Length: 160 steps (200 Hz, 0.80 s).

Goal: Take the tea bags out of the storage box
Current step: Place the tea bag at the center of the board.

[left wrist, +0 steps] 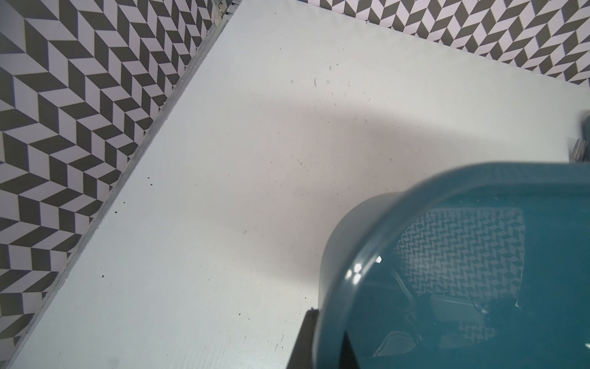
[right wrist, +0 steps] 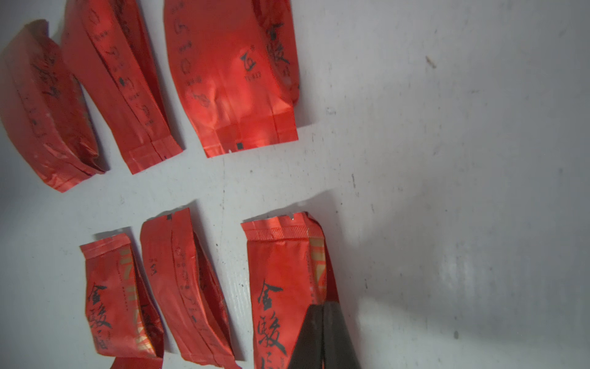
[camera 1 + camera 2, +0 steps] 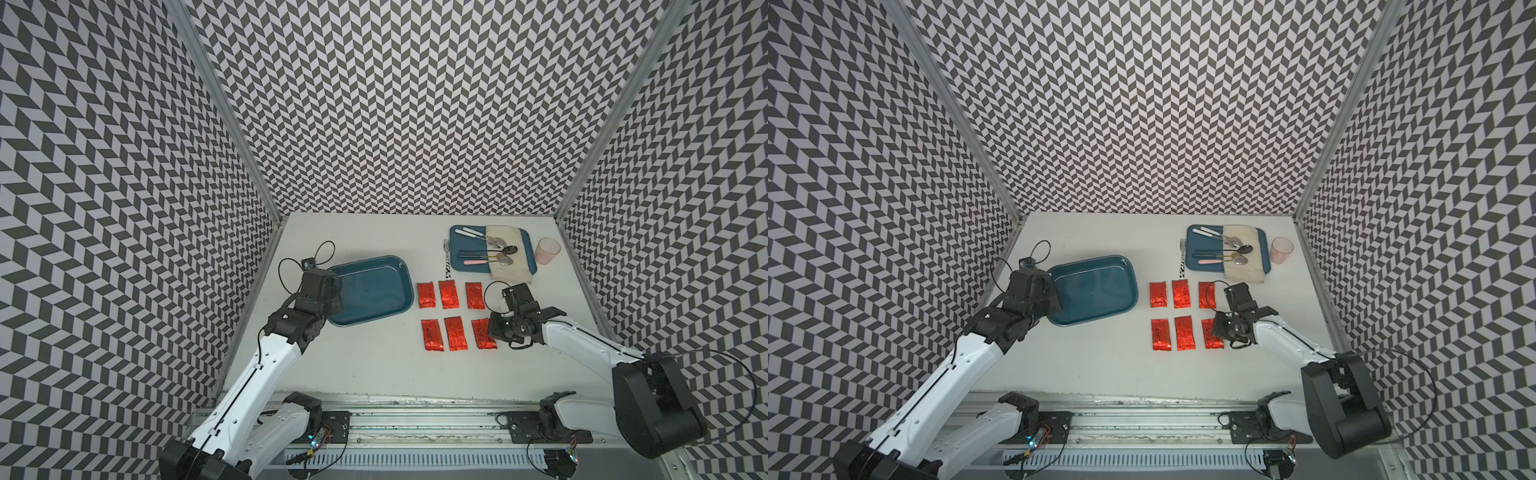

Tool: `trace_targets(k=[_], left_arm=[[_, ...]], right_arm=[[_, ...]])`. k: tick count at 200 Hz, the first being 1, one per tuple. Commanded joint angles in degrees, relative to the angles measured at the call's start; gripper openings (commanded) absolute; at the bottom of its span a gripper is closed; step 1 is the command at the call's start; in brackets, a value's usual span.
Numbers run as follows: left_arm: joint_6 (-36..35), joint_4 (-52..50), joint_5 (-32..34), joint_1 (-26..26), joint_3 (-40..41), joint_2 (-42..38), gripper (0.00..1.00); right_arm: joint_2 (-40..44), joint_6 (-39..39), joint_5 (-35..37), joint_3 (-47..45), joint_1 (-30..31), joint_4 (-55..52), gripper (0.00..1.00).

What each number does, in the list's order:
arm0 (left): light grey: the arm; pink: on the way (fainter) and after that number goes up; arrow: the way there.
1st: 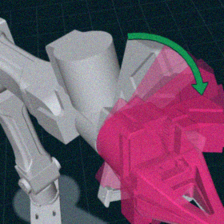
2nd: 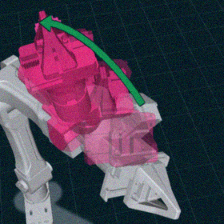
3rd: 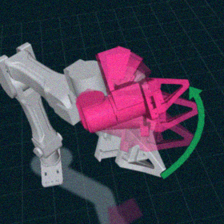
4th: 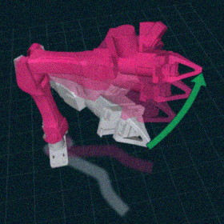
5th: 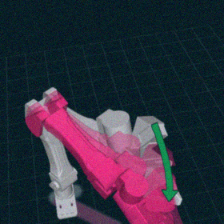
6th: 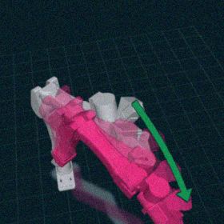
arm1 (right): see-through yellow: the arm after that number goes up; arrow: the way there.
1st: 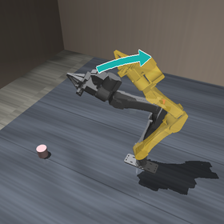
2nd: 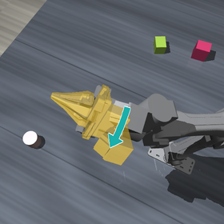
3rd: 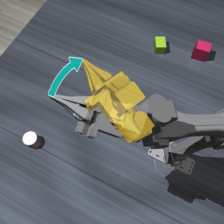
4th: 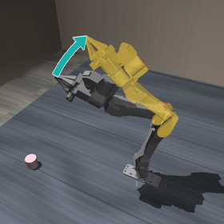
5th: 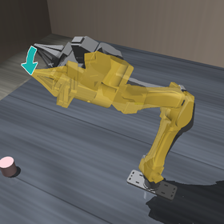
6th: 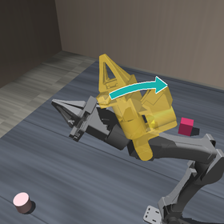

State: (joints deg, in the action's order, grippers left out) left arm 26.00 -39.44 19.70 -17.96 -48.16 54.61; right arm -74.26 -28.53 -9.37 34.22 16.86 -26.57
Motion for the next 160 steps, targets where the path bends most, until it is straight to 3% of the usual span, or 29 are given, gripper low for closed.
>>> trace_targets(k=[1, 70, 89, 142, 160], left_arm=[[0.4, 2.1, -0.3, 0.1, -0.2, -1.0, 0.0], [0.3, 2.1, -0.4, 0.1, -0.3, -0.4, 0.0], [0.3, 2.1, -0.4, 0.1, -0.2, -0.1, 0.0], [2.8, -1.1, -0.3, 0.2, -2.8, 5.6, 0.0], [5.5, -2.4, -4.0, 0.2, -3.5, 8.4, 0.0]], right_arm=[[0.1, -0.1, 0.8, 0.2, 0.0, 1.6, 0.12], [1.3, 0.3, 0.0, 1.0, -0.7, 1.5, 0.23], [3.0, 1.4, -1.2, 2.5, -1.6, 1.4, 0.31], [13.3, 3.4, 8.2, 6.0, -1.8, 2.6, 0.42], [14.5, 3.8, 8.9, 5.4, -1.8, 3.3, 0.43]])
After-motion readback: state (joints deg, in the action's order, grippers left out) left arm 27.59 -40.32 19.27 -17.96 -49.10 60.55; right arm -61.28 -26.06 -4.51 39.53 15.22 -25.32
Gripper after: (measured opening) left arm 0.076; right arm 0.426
